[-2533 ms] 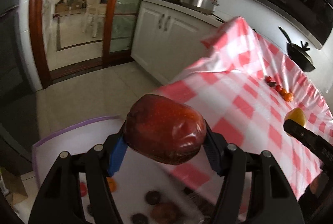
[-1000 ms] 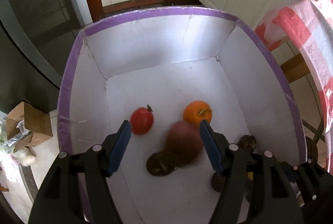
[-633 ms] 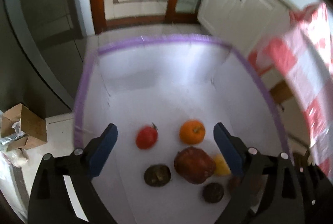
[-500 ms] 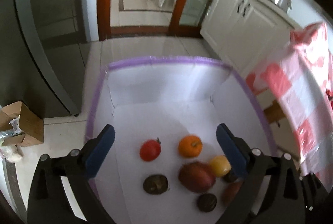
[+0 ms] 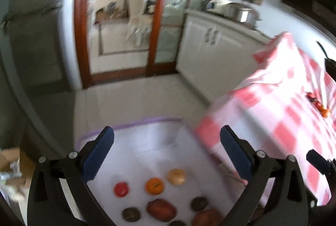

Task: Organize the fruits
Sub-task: 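Move both open tools back to the fruit cluster on the table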

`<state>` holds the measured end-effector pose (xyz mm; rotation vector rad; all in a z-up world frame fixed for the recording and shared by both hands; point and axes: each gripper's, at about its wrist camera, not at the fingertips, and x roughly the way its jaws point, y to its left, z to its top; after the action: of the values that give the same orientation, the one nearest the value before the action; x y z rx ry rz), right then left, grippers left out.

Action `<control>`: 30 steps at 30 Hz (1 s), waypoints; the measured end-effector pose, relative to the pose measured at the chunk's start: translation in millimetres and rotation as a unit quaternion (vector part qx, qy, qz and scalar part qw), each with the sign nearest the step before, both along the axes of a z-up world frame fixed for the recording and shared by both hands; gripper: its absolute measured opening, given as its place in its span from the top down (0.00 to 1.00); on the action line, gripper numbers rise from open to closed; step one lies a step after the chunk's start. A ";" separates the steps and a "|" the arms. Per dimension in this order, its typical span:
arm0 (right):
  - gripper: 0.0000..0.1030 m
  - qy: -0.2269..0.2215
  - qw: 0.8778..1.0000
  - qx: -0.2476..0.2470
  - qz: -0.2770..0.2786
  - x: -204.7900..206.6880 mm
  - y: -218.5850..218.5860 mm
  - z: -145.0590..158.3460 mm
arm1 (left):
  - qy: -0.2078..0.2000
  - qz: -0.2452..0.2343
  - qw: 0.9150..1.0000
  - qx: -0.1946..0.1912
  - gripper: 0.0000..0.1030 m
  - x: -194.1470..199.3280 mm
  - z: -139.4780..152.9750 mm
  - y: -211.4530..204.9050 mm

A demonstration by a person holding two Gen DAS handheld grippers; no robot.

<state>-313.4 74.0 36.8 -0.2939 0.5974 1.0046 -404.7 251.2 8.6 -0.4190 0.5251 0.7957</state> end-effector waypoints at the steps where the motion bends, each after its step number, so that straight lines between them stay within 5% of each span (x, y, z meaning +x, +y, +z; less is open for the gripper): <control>1: 0.19 0.000 1.000 0.015 -0.017 7.0 -10.4 7.6 | 0.000 -0.013 1.000 0.010 0.02 9.0 5.8 -8.0; 7: 0.16 0.005 0.992 0.079 -0.098 47.9 -64.5 26.3 | 0.020 -0.102 0.993 0.052 0.02 75.4 29.5 -64.0; 13: 0.15 0.022 0.969 0.110 -0.221 115.0 -134.0 34.1 | 0.049 -0.168 0.983 0.056 0.02 161.6 47.1 -108.6; 23: 0.16 0.099 0.874 0.121 -0.460 251.1 -262.5 12.2 | 0.040 -0.298 0.954 -0.006 0.02 346.5 49.9 -195.9; 30: 0.16 0.125 0.838 0.110 -0.519 307.0 -310.1 -8.8 | 0.005 -0.308 0.949 -0.073 0.02 419.4 23.1 -213.0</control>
<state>-6.4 -236.1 28.1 0.3699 0.7375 0.0348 14.7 38.3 31.7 -0.3570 0.6805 0.1565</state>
